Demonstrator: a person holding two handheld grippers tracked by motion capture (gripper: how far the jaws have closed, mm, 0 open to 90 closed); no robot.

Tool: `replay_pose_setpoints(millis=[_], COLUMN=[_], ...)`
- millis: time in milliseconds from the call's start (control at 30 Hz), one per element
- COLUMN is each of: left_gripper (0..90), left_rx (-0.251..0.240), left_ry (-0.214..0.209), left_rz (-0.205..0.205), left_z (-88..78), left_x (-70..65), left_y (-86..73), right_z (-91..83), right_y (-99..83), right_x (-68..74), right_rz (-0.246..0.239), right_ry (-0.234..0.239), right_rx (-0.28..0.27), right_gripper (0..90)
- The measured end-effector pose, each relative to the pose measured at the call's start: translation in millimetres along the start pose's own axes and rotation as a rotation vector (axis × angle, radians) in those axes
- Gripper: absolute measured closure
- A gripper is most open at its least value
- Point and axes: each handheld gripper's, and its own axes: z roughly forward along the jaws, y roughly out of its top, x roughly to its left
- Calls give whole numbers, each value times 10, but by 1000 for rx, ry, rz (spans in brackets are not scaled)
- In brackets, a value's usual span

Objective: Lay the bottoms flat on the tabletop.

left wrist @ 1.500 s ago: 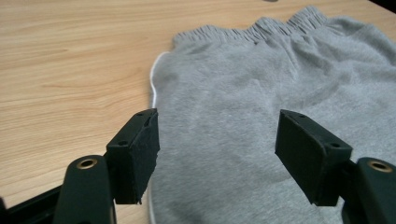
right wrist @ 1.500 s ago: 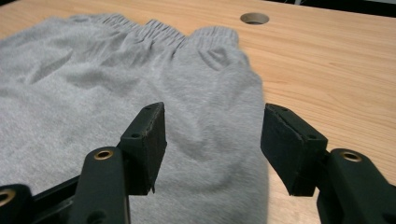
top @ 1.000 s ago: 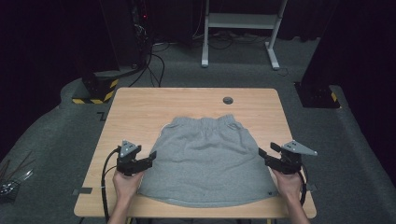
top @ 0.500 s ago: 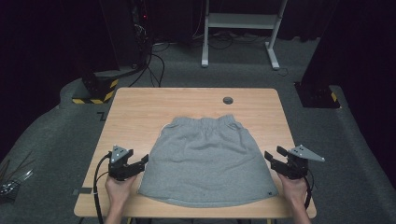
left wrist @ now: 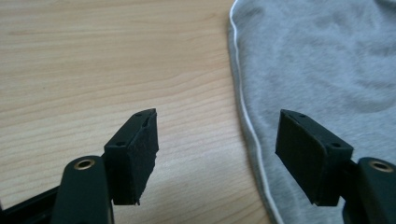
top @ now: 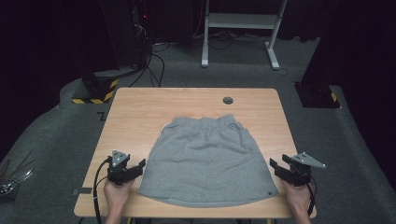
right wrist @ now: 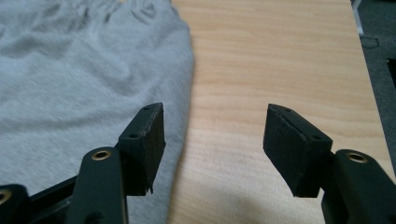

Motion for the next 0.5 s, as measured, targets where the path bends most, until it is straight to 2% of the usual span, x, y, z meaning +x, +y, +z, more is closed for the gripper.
replay_pose_setpoints(millis=[367, 500], left_gripper=[298, 294], left_rx=[59, 73], left_ry=[58, 74], left_rz=[-6, 4], left_z=[97, 131], left_x=[67, 67], left_y=[-69, -78], right_z=[181, 198], right_y=[-107, -101], right_x=[-3, 5], right_rz=[-18, -32], right_ry=[-75, -99], right_rx=[122, 138], right_gripper=[399, 396])
